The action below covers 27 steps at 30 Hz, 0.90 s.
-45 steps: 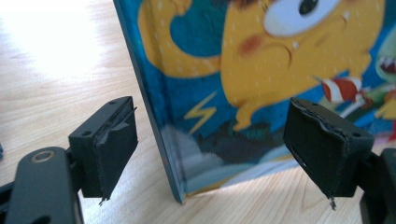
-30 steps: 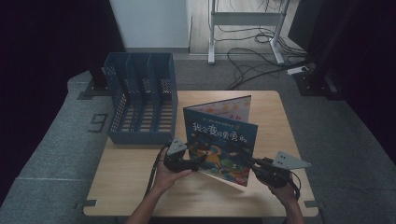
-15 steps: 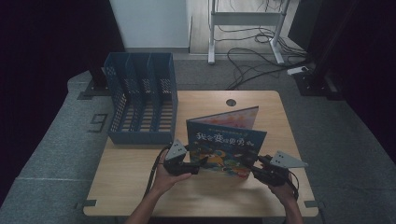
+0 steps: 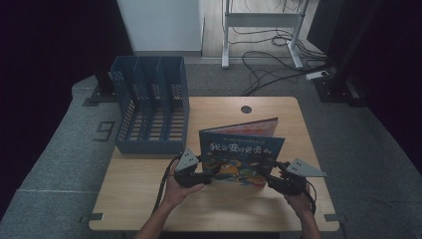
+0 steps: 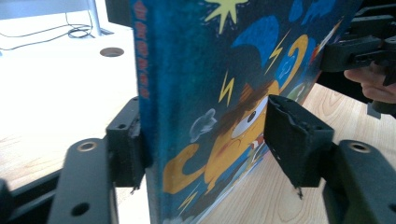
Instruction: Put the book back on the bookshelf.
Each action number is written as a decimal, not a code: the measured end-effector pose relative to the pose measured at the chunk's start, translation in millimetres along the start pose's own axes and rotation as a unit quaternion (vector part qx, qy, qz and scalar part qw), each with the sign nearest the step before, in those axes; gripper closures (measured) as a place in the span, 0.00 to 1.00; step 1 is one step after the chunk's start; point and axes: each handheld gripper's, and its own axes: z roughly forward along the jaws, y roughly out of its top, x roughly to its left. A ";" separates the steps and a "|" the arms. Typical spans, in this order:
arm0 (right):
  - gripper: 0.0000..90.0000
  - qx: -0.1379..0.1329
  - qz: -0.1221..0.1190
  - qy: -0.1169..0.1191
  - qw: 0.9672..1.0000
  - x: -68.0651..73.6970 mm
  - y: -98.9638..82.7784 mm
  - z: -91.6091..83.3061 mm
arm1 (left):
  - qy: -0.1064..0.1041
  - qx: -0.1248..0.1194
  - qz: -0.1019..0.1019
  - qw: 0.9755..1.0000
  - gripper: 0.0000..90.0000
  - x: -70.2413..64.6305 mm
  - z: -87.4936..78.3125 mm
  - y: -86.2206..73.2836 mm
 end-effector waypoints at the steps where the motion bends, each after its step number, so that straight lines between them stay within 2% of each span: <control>1: 0.51 -0.001 0.003 -0.006 1.000 -0.5 0.0 0.3 | 0.000 -0.002 0.001 1.000 0.42 -0.6 -0.6 -0.6; 6: 0.47 -0.001 0.008 -0.017 1.000 -1.4 -0.5 1.5 | -0.006 -0.003 0.012 1.000 0.45 -4.8 -4.0 -2.9; 10: 0.44 0.003 0.010 -0.026 1.000 -0.6 -2.6 4.7 | -0.010 -0.008 0.010 1.000 0.52 -4.7 -5.7 -3.4; 13: 0.43 0.004 0.011 -0.028 1.000 -0.2 -3.6 6.3 | -0.014 -0.009 0.011 1.000 0.52 -4.6 -5.7 -2.3; 20: 0.33 0.006 0.017 -0.053 0.998 0.1 -3.9 10.5 | -0.012 -0.017 0.017 1.000 0.50 -8.0 -5.1 3.7; 27: 0.23 0.004 0.032 -0.071 0.997 -1.6 -3.9 13.5 | -0.013 -0.023 0.032 0.999 0.52 -13.3 -7.2 13.5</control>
